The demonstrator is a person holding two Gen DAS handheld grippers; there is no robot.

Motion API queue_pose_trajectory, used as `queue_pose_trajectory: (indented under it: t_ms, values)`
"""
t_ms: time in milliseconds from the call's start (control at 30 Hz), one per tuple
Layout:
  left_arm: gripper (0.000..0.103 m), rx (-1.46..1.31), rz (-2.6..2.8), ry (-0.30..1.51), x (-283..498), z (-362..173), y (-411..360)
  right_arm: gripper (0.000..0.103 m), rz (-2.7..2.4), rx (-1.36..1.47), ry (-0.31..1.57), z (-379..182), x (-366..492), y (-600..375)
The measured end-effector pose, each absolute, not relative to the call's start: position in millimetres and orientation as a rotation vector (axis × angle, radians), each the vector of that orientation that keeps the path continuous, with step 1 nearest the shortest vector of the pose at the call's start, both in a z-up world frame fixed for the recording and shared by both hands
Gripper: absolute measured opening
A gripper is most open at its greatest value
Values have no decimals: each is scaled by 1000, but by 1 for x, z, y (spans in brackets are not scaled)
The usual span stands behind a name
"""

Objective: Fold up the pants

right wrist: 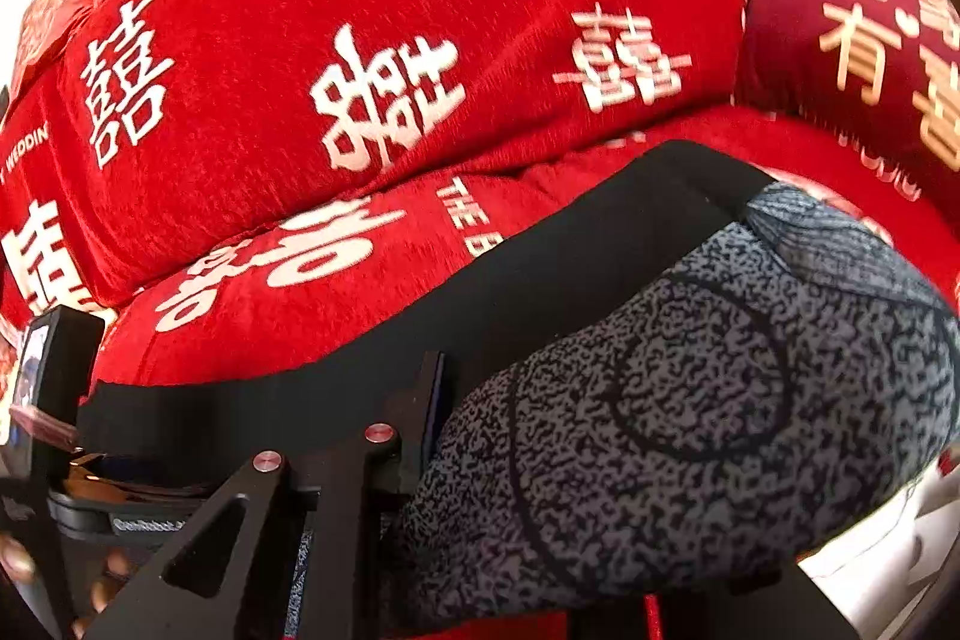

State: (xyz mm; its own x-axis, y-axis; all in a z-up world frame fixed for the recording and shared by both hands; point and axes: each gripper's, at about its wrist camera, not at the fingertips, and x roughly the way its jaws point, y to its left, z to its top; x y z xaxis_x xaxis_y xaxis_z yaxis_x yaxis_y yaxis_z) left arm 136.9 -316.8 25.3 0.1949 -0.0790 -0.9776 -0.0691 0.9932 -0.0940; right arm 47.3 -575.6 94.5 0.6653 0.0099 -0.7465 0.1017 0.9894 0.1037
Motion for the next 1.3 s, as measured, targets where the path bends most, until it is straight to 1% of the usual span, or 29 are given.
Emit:
queue_pose_trajectory:
  t_ms: [267,433,667,833,933,967,1000,1033,1067,1100,1200,1267,1300]
  values:
    - [103,-287,29,1293,119,46,-211,19,-34,-134,741,127,35,-481]
    - [103,-360,65,1239,102,49,-150,18,-20,-404,687,117,24,-402]
    - [103,-453,157,1178,74,44,-69,18,45,-847,633,50,0,-292]
    - [103,-517,207,1193,63,28,-39,18,95,-1129,642,-17,-14,-236]
    - [103,-522,208,1188,57,27,-36,20,42,-1247,599,-33,-27,-228]
    - [103,-522,204,1185,57,28,-36,26,43,-1261,604,-31,-29,-227]
    - [103,-523,201,1182,57,29,-36,43,52,-1266,612,-26,-33,-228]
    - [103,-526,197,1181,57,30,-37,57,62,-1263,611,-20,-37,-229]
    - [103,-529,189,1178,57,32,-39,81,78,-1250,596,-11,-44,-231]
    - [103,-527,177,1172,57,35,-42,85,109,-1227,576,2,-55,-232]
    - [103,-486,149,1157,57,45,-56,85,238,-1076,645,42,-75,-247]
    - [103,-456,124,1156,56,50,-69,85,313,-872,732,70,-69,-269]
    - [103,-441,105,1158,56,52,-77,85,329,-712,791,86,-57,-292]
